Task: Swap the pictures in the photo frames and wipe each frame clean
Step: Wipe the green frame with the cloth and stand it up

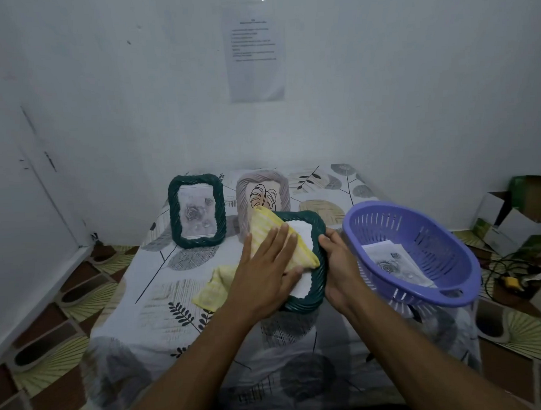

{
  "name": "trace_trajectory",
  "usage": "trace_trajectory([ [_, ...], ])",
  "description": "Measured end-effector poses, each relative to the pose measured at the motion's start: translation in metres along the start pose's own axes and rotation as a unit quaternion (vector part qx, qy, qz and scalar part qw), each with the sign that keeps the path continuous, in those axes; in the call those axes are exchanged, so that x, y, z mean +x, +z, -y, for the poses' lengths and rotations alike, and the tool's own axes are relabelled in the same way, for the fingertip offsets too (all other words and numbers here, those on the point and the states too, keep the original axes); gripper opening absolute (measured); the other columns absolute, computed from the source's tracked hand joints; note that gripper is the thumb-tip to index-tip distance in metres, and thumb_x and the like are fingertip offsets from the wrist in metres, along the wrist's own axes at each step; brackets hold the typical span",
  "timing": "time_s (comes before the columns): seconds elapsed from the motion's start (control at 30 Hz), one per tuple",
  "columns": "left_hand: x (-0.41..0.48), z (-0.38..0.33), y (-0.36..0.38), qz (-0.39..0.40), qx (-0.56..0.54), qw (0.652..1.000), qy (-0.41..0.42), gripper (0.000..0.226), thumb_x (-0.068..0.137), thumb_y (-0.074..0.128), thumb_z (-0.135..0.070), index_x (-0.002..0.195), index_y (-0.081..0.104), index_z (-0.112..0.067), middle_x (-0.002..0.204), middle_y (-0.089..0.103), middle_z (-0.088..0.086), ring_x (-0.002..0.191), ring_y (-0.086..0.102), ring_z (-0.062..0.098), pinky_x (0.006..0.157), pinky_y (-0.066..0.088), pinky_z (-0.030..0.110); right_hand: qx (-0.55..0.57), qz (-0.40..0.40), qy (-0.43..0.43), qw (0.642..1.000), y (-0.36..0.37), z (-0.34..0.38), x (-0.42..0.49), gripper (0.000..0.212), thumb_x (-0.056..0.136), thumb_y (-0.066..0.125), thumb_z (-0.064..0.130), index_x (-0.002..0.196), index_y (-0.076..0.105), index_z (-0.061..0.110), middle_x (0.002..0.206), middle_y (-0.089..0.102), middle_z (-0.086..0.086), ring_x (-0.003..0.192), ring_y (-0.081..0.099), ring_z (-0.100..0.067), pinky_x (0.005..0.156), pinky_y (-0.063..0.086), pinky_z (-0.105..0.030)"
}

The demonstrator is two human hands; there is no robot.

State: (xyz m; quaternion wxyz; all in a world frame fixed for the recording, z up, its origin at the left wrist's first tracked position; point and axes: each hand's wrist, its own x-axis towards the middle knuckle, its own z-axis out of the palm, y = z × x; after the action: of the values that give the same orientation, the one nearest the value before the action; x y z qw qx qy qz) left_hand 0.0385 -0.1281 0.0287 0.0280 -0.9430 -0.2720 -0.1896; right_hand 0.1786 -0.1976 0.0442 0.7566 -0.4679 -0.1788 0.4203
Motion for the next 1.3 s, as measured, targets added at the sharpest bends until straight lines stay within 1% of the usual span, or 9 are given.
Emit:
trace_trajectory([
  [0.13, -0.025, -0.002, 0.005, 0.019, -0.014, 0.999, 0.022, 0.066, 0.094, 0.005, -0.064, 0.152, 0.0, -0.03, 0.159, -0.01, -0.011, 0.145, -0.014, 0.005, 0.116, -0.013, 0.046, -0.019, -0.009, -0.008, 1.0, -0.004, 0.004, 0.004, 0.025, 0.102, 0.041, 0.014, 0.121, 0.055, 0.006, 0.115, 0.067, -0.019, 0.096, 0.066, -0.034, 0.089, 0.053, -0.053],
  [0.3, -0.014, 0.013, 0.0, 0.011, 0.0, 1.0, -0.012, 0.067, 0.094, -0.001, -0.061, 0.152, 0.007, -0.028, 0.16, -0.005, -0.009, 0.147, -0.008, 0.009, 0.117, -0.003, 0.051, 0.012, -0.001, 0.015, 1.0, -0.002, -0.009, -0.007, 0.023, 0.102, 0.039, 0.013, 0.119, 0.055, 0.01, 0.11, 0.068, -0.017, 0.093, 0.065, -0.032, 0.084, 0.053, -0.049],
  [0.5, -0.038, 0.01, 0.004, 0.058, 0.014, 0.985, 0.161, 0.055, 0.101, 0.013, -0.053, 0.152, 0.006, -0.033, 0.16, -0.004, -0.012, 0.146, -0.008, 0.007, 0.117, -0.01, 0.047, -0.04, -0.02, -0.008, 0.999, -0.011, 0.008, 0.005, 0.022, 0.102, 0.039, 0.014, 0.116, 0.056, 0.007, 0.113, 0.065, -0.019, 0.093, 0.063, -0.031, 0.084, 0.051, -0.047],
  [0.7, -0.018, 0.009, 0.004, 0.049, -0.006, 0.997, 0.052, 0.061, 0.095, -0.003, -0.059, 0.151, 0.001, -0.035, 0.158, -0.01, -0.014, 0.146, -0.013, 0.007, 0.115, -0.005, 0.053, -0.046, -0.006, 0.028, 0.999, -0.012, -0.006, -0.005, 0.022, 0.102, 0.04, 0.013, 0.111, 0.06, 0.012, 0.104, 0.071, -0.014, 0.09, 0.067, -0.032, 0.085, 0.052, -0.053],
  [0.83, -0.028, 0.001, 0.008, 0.076, -0.01, 0.984, 0.159, 0.053, 0.101, 0.013, -0.052, 0.151, 0.003, -0.038, 0.159, -0.007, -0.017, 0.145, -0.012, 0.005, 0.115, -0.014, 0.052, -0.068, -0.028, 0.011, 0.997, -0.02, 0.008, 0.004, 0.025, 0.102, 0.04, 0.014, 0.119, 0.057, 0.008, 0.116, 0.067, -0.019, 0.098, 0.064, -0.035, 0.091, 0.049, -0.054],
  [0.9, -0.038, 0.003, 0.012, 0.072, -0.006, 0.985, 0.159, 0.053, 0.101, 0.011, -0.053, 0.151, 0.005, -0.037, 0.159, -0.006, -0.017, 0.146, -0.011, 0.006, 0.115, -0.011, 0.052, -0.072, -0.036, 0.004, 0.997, -0.021, 0.01, 0.006, 0.026, 0.102, 0.04, 0.014, 0.12, 0.056, 0.006, 0.118, 0.065, -0.021, 0.096, 0.063, -0.033, 0.091, 0.049, -0.053],
  [1.07, -0.029, 0.013, 0.011, 0.027, -0.011, 1.0, 0.008, 0.065, 0.095, -0.003, -0.061, 0.152, 0.006, -0.031, 0.159, -0.005, -0.011, 0.146, -0.012, 0.01, 0.115, 0.002, 0.054, -0.062, -0.021, 0.015, 0.998, -0.016, -0.002, -0.002, 0.022, 0.102, 0.04, 0.012, 0.116, 0.057, 0.008, 0.11, 0.067, -0.018, 0.092, 0.064, -0.032, 0.086, 0.052, -0.051],
  [1.2, -0.04, 0.011, 0.011, 0.046, -0.056, 0.991, 0.11, 0.058, 0.099, 0.011, -0.056, 0.151, 0.012, -0.031, 0.16, -0.001, -0.013, 0.147, -0.01, 0.012, 0.118, -0.005, 0.044, -0.065, -0.052, -0.005, 0.997, -0.015, 0.01, 0.005, 0.019, 0.102, 0.04, 0.012, 0.102, 0.059, 0.013, 0.1, 0.067, -0.014, 0.083, 0.062, -0.028, 0.078, 0.05, -0.041],
  [1.3, -0.053, 0.012, 0.013, 0.041, -0.07, 0.987, 0.136, 0.053, 0.101, 0.011, -0.051, 0.151, 0.017, -0.033, 0.16, 0.003, -0.014, 0.147, -0.006, 0.011, 0.119, -0.004, 0.04, -0.065, -0.054, -0.003, 0.996, -0.017, 0.012, 0.009, 0.02, 0.102, 0.04, 0.013, 0.101, 0.059, 0.015, 0.102, 0.067, -0.012, 0.089, 0.062, -0.029, 0.087, 0.05, -0.046],
])
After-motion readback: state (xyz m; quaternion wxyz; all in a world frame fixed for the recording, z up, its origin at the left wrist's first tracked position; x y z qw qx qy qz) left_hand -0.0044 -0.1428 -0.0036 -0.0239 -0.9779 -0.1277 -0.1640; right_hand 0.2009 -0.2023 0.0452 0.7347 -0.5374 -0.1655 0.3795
